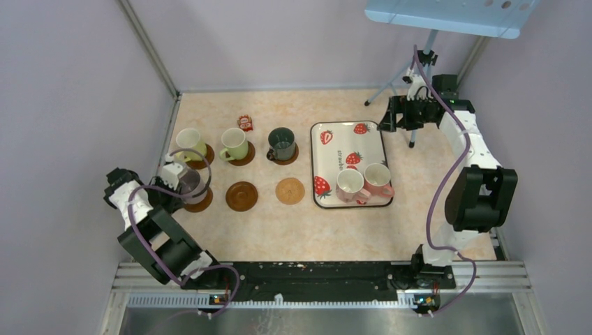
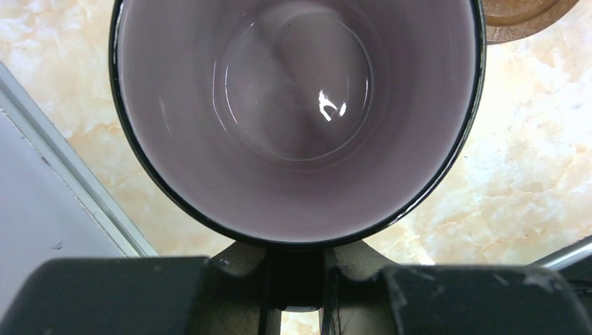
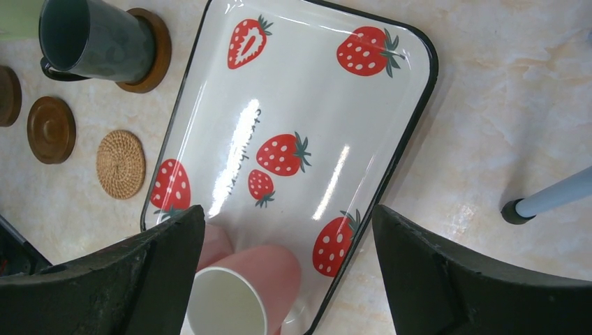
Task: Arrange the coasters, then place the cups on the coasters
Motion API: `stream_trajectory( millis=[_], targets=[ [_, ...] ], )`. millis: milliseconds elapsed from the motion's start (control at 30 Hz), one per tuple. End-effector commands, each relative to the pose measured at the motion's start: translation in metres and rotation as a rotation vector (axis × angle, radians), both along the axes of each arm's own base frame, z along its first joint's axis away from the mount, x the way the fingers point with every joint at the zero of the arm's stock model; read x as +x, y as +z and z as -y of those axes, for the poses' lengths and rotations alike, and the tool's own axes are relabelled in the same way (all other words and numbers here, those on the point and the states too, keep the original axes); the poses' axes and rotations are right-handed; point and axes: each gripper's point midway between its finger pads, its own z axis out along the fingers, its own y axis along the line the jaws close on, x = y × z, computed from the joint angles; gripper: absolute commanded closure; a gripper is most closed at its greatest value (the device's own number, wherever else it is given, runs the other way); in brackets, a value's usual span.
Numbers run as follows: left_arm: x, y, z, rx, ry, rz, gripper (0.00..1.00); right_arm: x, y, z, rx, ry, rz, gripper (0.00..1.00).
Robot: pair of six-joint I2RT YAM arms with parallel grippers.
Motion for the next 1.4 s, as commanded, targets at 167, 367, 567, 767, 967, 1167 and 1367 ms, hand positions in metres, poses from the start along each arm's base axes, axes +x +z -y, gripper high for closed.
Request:
stream_trajectory(
  millis=[167, 367, 567, 767, 967, 1167, 1367],
  targets=[
    [0.02, 0.001, -0.011, 0.021, -0.028, 0.087, 1.0, 0.002, 0.017, -0.004, -0.012, 0.016, 0.06, 0.12],
    [0.015, -0.01, -0.008, 0.01, -0.057, 0.052, 0.99, 0.001, 0.018, -0.004, -0.013, 0.017, 0.06, 0.12],
    [0.015, -0.015, -0.008, 0.006, -0.049, 0.055, 0.98, 0.0, 0.018, -0.003, -0.016, 0.018, 0.059, 0.12],
    [0.011, -0.023, -0.005, 0.004, -0.06, 0.042, 0.93, -0.001, 0.017, -0.003, -0.021, 0.017, 0.057, 0.12],
    [0.009, -0.031, -0.002, 0.0, -0.067, 0.038, 0.84, -0.003, 0.015, -0.003, -0.02, 0.016, 0.051, 0.12],
    [0.005, -0.034, -0.004, 0.011, -0.068, 0.012, 0.64, -0.004, 0.015, -0.002, -0.027, 0.015, 0.054, 0.12],
    [0.012, -0.032, -0.013, 0.024, -0.012, 0.027, 0.67, -0.005, 0.015, -0.003, -0.024, 0.016, 0.054, 0.12]
  ],
)
